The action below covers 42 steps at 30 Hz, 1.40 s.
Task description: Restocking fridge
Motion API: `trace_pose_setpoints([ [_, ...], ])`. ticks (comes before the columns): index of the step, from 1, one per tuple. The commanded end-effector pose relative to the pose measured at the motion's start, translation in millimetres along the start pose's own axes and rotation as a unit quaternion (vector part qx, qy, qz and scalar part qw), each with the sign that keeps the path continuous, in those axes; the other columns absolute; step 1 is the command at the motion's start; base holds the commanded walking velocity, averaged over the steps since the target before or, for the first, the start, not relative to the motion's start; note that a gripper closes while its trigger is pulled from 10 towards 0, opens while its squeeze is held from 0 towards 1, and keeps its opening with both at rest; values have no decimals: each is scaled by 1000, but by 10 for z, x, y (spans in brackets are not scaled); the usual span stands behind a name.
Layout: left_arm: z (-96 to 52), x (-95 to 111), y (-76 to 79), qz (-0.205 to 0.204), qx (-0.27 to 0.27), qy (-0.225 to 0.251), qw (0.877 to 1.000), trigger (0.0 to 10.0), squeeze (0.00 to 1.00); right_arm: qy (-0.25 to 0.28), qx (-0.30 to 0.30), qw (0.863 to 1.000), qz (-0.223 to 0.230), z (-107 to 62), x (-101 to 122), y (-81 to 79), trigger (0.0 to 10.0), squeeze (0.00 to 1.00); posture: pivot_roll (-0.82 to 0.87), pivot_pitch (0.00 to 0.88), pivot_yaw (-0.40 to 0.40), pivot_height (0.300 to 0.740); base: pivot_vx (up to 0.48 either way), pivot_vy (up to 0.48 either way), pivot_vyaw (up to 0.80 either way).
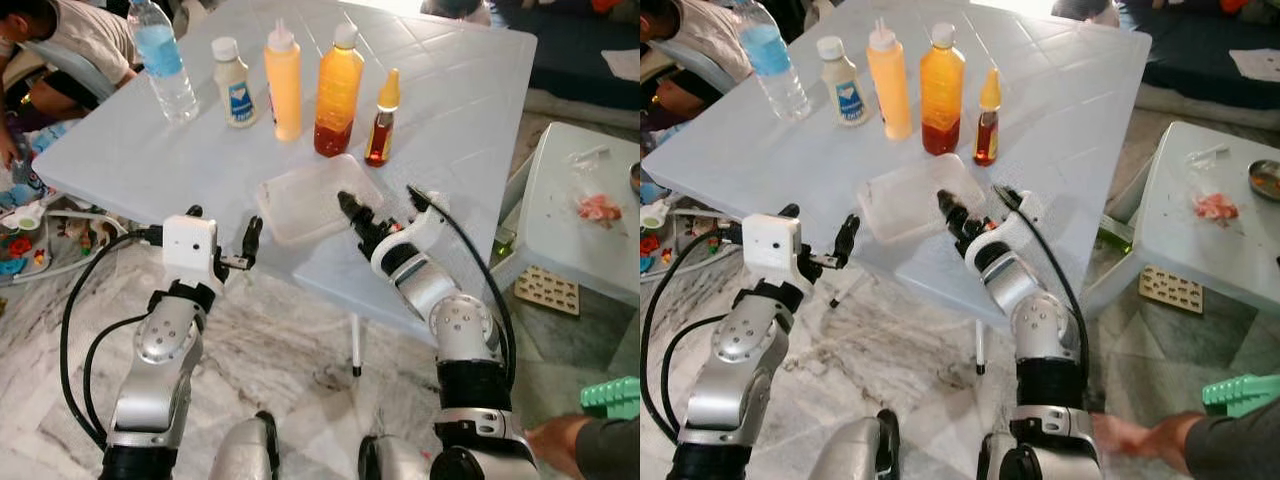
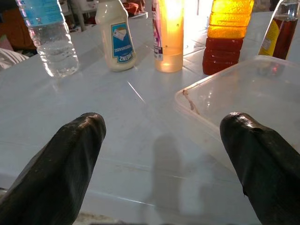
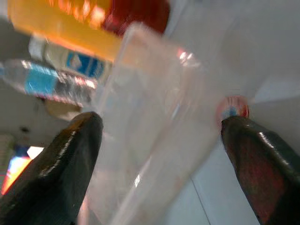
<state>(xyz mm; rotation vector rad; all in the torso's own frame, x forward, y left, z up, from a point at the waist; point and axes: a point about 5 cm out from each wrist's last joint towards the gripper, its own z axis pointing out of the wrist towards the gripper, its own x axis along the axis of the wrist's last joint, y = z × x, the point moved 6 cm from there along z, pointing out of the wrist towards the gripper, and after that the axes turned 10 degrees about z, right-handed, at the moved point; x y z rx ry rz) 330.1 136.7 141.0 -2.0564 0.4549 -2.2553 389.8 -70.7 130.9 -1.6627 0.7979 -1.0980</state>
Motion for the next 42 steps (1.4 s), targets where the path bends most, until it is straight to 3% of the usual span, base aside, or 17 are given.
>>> trace_pose_setpoints([
  [1,-9,19,-9,6,3,1,1000,10000,0,-19,60,996,60,171,-240,-498,39,0,68,161,12,740,0,0,0],
  [3,-9,18,-9,5,3,1,1000,10000,0,-15,61,996,62,180,-209,-504,39,0,68,161,12,740,0,0,0],
  [5,-13,15,-4,5,2,1,1000,10000,0,-11,57,996,69,216,-134,-503,1765,0,68,163,11,740,0,0,0],
  [8,-16,13,-1,5,2,0,1000,10000,0,-7,56,996,68,231,-85,-507,510,0,68,162,11,740,0,0,0],
  [9,-12,13,0,5,2,0,1000,10000,0,-13,46,998,52,254,-77,-492,1333,0,67,161,11,740,0,0,0],
  [10,-10,13,1,5,2,0,1000,10000,0,-18,41,998,41,264,-79,-482,2863,0,67,161,11,740,0,0,0],
  [11,-7,15,1,5,1,1,1000,10000,0,-32,28,999,21,280,-105,-453,8431,0,67,161,11,740,0,0,0],
  [12,-5,15,3,4,1,1,1000,10000,0,-51,13,999,-8,294,-143,-414,10000,0,67,161,11,740,0,0,0],
  [13,0,17,6,4,1,1,1000,10000,0,-66,-7,996,-64,312,-134,-366,10000,0,64,157,11,740,0,0,0],
  [15,2,17,7,4,1,2,1000,10000,0,-56,-2,996,-68,324,-80,-387,10000,0,64,157,11,740,0,0,0],
  [19,14,21,4,5,2,3,1000,10000,0,-60,-43,984,-165,317,112,-277,10000,0,64,154,9,740,0,0,0],
  [25,21,21,-3,4,3,3,1000,10000,0,-42,-126,954,-268,200,468,86,10000,0,59,152,9,740,0,0,0],
  [31,34,25,14,3,1,4,1000,10000,0,-24,-150,952,-265,155,558,199,10000,0,54,152,14,740,0,0,0],
  [39,40,58,-102,11,21,10,1000,10000,0,-44,-48,976,-206,201,73,-157,10000,0,74,145,9,740,0,0,0],
  [40,34,59,-125,11,24,9,1000,10000,0,-46,-39,976,-211,189,18,-181,10000,733,74,145,9,740,0,0,0],
  [41,25,57,-152,12,28,9,999,10000,0,-51,-32,974,-220,166,-49,-188,10000,1000,77,144,8,740,0,0,0],
  [42,19,56,-171,13,31,9,999,10000,0,-53,-28,973,-224,150,-94,-195,10000,1000,77,144,8,740,0,0,0],
])
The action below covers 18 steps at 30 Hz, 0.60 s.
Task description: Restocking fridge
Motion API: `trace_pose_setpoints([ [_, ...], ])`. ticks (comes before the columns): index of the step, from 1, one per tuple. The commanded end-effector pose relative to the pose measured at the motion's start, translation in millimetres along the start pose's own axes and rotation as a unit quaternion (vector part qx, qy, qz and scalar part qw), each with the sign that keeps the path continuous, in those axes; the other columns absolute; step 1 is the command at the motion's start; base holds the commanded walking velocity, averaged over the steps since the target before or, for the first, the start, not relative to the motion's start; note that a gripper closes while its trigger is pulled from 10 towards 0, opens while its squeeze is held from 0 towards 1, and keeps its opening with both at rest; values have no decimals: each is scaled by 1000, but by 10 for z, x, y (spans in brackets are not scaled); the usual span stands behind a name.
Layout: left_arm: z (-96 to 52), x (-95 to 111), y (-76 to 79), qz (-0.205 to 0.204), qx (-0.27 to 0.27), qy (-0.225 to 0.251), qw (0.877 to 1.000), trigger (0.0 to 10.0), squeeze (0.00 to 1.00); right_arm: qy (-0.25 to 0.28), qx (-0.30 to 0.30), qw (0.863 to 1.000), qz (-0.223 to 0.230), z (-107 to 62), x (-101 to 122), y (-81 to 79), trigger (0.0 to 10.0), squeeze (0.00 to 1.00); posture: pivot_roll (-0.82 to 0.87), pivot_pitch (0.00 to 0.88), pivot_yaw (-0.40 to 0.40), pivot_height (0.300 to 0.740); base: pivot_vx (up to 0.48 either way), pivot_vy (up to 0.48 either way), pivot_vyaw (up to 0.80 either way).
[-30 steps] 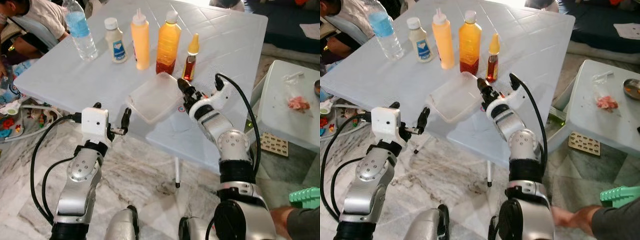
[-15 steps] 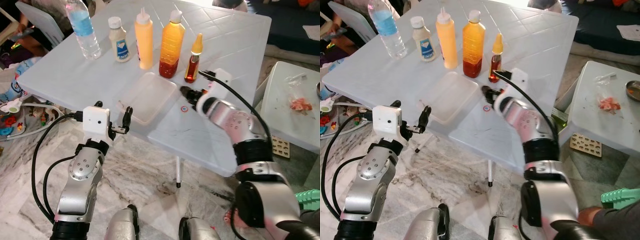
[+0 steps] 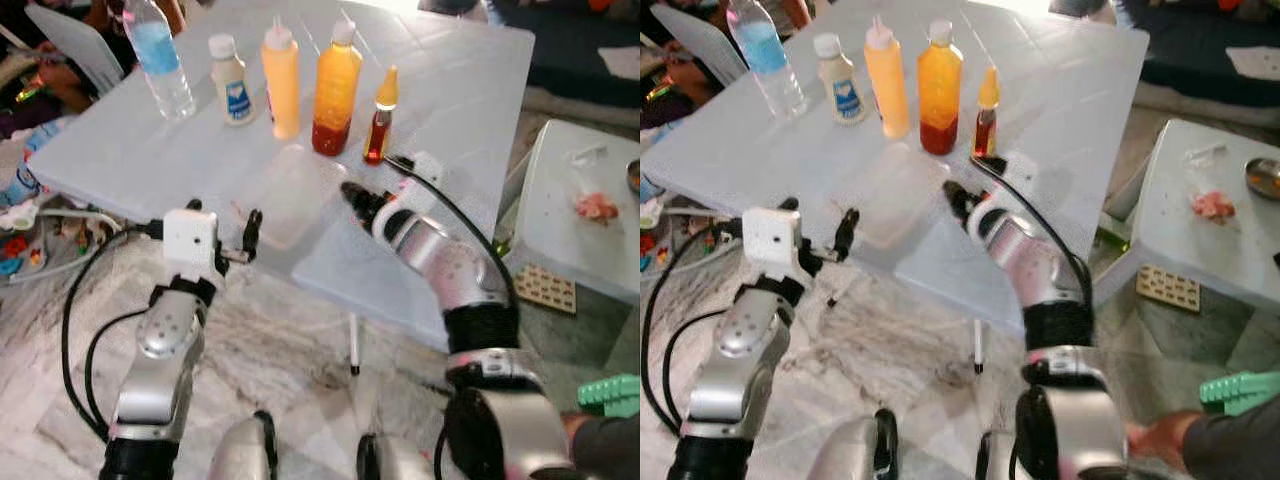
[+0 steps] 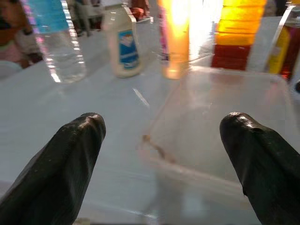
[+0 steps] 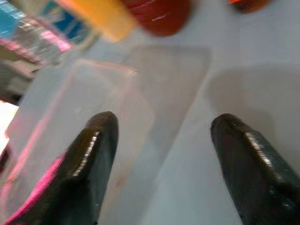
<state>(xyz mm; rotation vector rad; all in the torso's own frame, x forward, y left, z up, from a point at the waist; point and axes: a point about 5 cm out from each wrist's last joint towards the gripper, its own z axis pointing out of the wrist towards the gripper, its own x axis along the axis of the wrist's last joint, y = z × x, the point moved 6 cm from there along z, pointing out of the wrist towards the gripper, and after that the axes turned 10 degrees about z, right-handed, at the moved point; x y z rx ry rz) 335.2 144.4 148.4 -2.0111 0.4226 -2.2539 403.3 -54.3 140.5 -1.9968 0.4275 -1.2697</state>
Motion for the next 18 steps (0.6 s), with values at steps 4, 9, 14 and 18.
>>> trace_pose_setpoints([
  [4,-62,-46,-226,-15,45,-9,999,10000,0,8,33,998,-57,-119,-163,-141,10000,1000,78,138,4,740,0,0,0],
  [9,-68,-103,-290,-21,57,-20,998,10000,0,-1,22,998,-62,-194,-258,-68,10000,1000,77,134,3,740,0,0,0],
  [14,-63,-138,-230,-26,44,-28,998,10000,0,6,19,999,-47,-250,-278,-43,10000,1000,76,132,5,740,0,0,0],
  [18,-84,-179,-247,-24,47,-36,998,10000,0,24,51,998,-33,-304,-249,-187,10000,1000,79,130,7,740,0,0,0],
])
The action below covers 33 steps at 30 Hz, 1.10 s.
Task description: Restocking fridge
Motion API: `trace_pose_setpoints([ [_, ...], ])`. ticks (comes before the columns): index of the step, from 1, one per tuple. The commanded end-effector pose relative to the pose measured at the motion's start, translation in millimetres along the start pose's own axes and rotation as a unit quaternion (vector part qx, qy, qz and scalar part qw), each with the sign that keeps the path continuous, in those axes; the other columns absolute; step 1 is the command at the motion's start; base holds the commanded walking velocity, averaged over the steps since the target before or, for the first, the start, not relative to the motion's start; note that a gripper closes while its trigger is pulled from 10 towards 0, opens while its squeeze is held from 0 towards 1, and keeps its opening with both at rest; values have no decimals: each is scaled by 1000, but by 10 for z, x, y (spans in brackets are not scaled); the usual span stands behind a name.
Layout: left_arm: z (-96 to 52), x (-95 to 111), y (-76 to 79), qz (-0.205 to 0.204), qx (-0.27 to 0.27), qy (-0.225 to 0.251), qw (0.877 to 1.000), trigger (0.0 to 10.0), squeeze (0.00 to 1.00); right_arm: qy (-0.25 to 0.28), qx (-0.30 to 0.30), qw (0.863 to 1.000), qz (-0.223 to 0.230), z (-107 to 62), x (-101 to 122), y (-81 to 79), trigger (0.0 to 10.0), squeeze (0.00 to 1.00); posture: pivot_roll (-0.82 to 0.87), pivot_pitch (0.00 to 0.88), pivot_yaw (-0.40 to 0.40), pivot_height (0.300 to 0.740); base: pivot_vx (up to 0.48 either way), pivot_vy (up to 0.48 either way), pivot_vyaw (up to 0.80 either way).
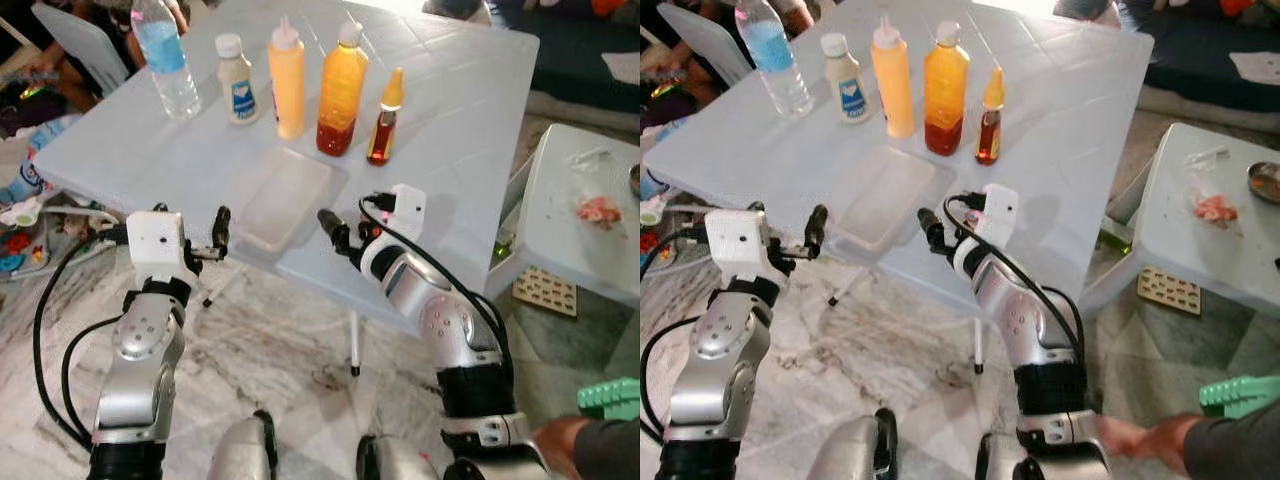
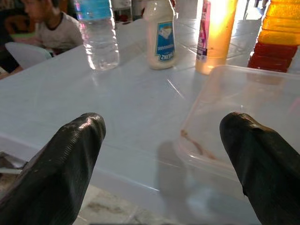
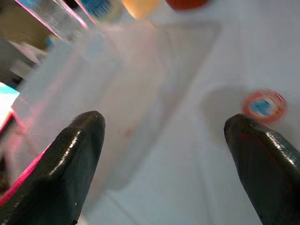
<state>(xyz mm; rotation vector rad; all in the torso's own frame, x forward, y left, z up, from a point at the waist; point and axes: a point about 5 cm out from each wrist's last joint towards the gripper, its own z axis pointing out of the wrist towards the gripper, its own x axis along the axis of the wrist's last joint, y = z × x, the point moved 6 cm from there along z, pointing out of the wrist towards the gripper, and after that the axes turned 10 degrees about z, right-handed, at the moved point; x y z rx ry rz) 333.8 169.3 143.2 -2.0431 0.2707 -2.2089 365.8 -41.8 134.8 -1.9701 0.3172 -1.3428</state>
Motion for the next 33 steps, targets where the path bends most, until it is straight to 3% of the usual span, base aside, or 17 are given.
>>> trace_pose_setpoints([
  [1,-34,-96,-54,1,6,-19,1000,10000,0,25,33,999,13,-46,85,-150,10000,1000,80,130,7,740,0,0,0],
  [6,-74,-198,-140,9,17,-39,999,10000,0,69,61,996,7,-119,234,-262,10000,1000,81,131,9,740,0,0,0],
  [11,-131,-371,-281,21,36,-65,997,10000,0,72,65,995,1,-135,271,-295,10000,1000,75,133,10,740,0,0,0],
  [14,-162,-496,-341,24,30,-79,996,10000,0,67,58,995,34,-79,282,-271,10000,1000,68,137,9,740,0,0,0],
  [17,-169,-531,-304,16,11,-83,996,10000,0,64,61,994,58,-34,285,-279,10000,976,67,140,8,740,0,0,0],
  [19,-164,-520,-257,15,-4,-78,997,10000,0,60,66,992,85,16,291,-293,10000,694,67,144,7,740,0,0,0],
  [20,-156,-515,-239,17,-7,-75,997,10000,0,61,71,991,98,61,315,-311,10000,180,67,144,7,740,0,0,0],
  [21,-155,-512,-232,17,-8,-74,997,10000,0,63,73,990,100,72,327,-318,10000,0,68,148,6,740,0,0,0],
  [26,-111,-455,-108,8,-24,-62,998,10000,0,59,73,984,153,228,361,-332,10000,0,72,152,3,740,0,0,0],
  [33,-64,-316,130,-12,-54,-44,997,10000,0,45,71,986,147,231,315,-327,10000,0,72,152,-6,740,0,0,0],
])
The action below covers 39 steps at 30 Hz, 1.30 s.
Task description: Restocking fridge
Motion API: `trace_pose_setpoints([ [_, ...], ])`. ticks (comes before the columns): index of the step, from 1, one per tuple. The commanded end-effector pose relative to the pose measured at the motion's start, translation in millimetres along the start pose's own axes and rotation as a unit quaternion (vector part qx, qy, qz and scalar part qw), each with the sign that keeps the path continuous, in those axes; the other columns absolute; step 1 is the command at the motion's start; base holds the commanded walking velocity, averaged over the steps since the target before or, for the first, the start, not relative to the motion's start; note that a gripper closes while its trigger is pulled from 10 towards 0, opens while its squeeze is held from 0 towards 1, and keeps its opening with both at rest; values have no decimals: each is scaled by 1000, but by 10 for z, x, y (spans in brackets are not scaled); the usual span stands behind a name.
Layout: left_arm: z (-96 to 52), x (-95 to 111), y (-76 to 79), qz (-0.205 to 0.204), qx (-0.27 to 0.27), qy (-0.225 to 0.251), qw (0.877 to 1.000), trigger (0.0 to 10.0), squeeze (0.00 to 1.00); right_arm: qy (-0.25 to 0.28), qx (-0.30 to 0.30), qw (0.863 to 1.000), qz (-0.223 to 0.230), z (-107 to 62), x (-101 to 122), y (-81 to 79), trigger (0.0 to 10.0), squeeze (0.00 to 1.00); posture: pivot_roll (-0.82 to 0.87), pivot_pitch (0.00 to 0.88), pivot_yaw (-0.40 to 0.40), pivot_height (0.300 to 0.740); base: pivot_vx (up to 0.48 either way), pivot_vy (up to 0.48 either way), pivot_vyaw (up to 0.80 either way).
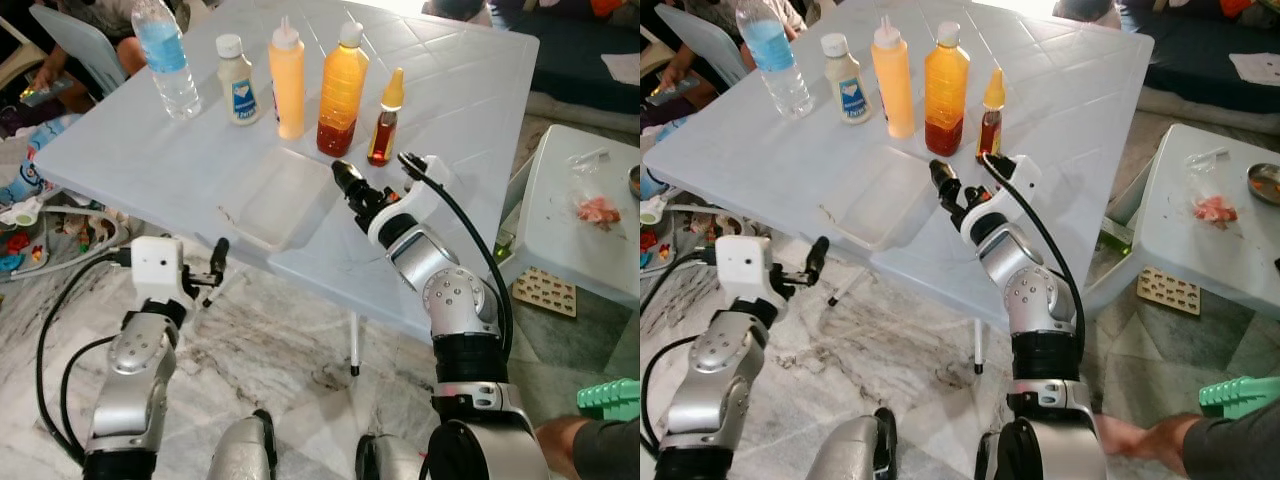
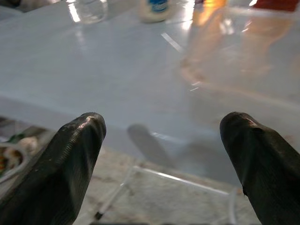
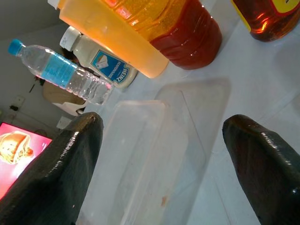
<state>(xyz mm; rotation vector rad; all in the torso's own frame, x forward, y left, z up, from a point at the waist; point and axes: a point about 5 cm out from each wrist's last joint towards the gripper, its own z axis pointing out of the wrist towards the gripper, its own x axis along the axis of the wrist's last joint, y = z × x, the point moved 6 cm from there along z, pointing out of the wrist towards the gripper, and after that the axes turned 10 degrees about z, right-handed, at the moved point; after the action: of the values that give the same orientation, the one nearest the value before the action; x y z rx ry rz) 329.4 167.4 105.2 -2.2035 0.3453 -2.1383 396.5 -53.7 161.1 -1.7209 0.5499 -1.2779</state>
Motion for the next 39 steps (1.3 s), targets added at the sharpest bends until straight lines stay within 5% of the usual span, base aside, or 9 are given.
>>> trace_pose_setpoints([
  [1,4,47,30,0,-9,5,1000,10000,0,-16,29,999,17,71,-149,-256,10000,0,72,152,-6,740,0,0,0],
  [19,123,338,706,-27,-106,39,993,10000,0,-1,-33,999,6,-123,-100,129,10000,0,61,138,2,740,0,0,0],
  [23,105,317,703,-19,-111,37,993,10000,0,3,-36,999,-8,-125,-49,158,10000,0,61,138,4,740,0,0,0],
  [27,66,220,518,-5,-97,23,995,10000,0,2,-22,1000,-10,-71,107,137,10000,0,65,139,6,740,0,0,0],
  [39,10,101,299,21,-95,3,995,10000,0,-44,-12,999,-20,60,76,134,10000,0,81,143,-1,740,0,0,0],
])
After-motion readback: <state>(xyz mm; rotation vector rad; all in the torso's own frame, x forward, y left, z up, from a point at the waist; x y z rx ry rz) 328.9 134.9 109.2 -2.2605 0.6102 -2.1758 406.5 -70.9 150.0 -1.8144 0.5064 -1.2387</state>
